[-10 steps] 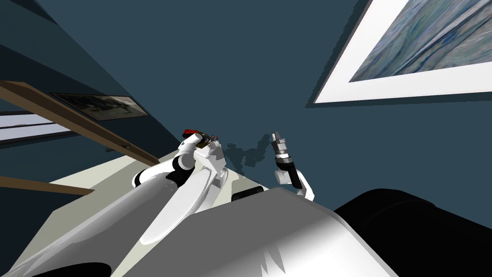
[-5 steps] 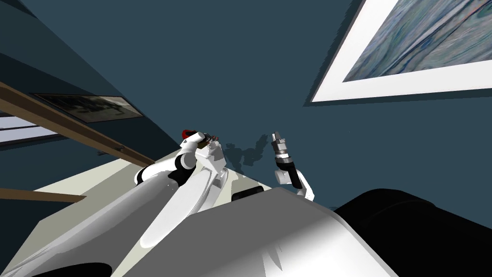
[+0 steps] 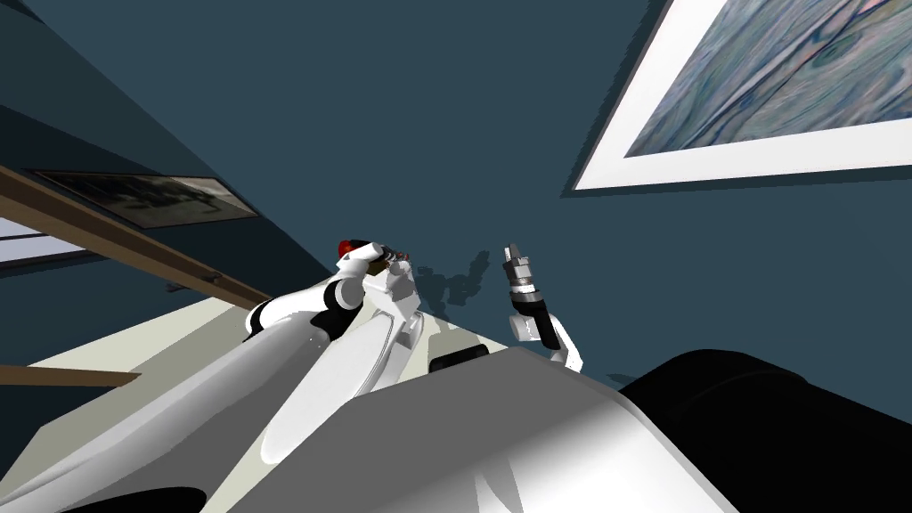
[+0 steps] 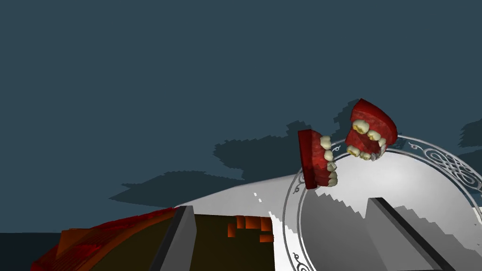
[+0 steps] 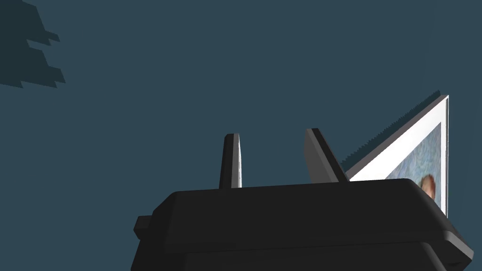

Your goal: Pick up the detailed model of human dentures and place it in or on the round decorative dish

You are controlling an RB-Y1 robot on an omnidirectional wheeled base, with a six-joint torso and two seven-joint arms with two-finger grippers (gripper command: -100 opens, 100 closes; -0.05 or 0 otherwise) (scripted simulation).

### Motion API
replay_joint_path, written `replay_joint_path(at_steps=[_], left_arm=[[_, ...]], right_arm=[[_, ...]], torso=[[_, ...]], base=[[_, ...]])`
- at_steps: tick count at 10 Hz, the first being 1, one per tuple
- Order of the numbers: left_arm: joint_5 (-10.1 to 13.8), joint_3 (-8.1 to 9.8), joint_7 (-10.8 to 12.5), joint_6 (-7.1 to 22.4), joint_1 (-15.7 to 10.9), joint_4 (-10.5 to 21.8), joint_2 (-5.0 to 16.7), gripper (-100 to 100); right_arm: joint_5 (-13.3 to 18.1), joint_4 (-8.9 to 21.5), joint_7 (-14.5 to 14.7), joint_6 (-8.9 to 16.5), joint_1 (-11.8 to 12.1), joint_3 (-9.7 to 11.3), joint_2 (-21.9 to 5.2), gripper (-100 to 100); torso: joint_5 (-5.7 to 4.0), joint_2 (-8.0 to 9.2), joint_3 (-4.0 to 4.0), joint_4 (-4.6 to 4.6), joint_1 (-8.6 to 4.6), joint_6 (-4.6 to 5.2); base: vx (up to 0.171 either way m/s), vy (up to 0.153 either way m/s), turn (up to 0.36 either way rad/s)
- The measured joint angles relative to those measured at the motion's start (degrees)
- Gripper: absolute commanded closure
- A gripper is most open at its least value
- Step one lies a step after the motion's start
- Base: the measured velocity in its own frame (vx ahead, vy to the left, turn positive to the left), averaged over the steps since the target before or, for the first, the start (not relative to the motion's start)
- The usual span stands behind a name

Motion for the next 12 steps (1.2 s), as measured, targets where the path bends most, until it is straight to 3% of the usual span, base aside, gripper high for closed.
replay_joint_path(at_steps=[1,4,6,7,9,11,12], left_arm=[[-0.7,-1.29,1.1,-1.1,-1.9,3.0,0.3,-100],[-2.6,-3.76,5.7,-0.9,-2.7,2.9,-0.3,-100],[-3.7,-4.94,9.2,0.9,-1.5,-0.9,-1.0,-100],[-3.7,-4.96,9.6,0.9,-1.7,-1.6,-0.9,-100],[-3.4,-4.91,9.0,-1.8,-4.0,3.6,-0.3,-100],[-5.0,-7.05,12.2,-1.3,-4.5,4.2,-0.7,-100],[-5.1,-7.27,13.1,-1.4,-4.9,5.0,-0.7,-100]], right_arm=[[0.0,0.0,0.0,0.0,0.0,0.0,0.0,0],[0.0,0.0,0.0,0.0,0.0,0.0,0.0,0],[0.0,0.0,0.0,0.0,0.0,0.0,0.0,0],[0.0,0.0,0.0,0.0,0.0,0.0,0.0,0],[0.0,0.0,0.0,0.0,0.0,0.0,0.0,0],[0.0,0.0,0.0,0.0,0.0,0.0,0.0,0],[0.0,0.0,0.0,0.0,0.0,0.0,0.0,0]], torso=[[0.0,0.02,0.01,0.01,0.1,0.04],[-0.01,0.03,0.01,0.01,0.02,0.04],[0.0,0.01,0.01,0.01,0.02,-0.01],[-0.02,-0.03,-0.01,0.0,-0.09,0.0],[-0.04,-0.08,-0.05,-0.03,-0.19,0.01],[0.03,0.03,0.01,0.0,0.12,0.0],[0.01,0.01,0.01,0.0,0.04,-0.02]], base=[[-0.031,0.088,-0.079],[-0.025,0.053,-0.057],[-0.014,0.025,0.009],[0.0,0.0,0.0],[-0.011,0.026,-0.057],[-0.029,0.066,-0.042],[-0.021,0.074,-0.1]])
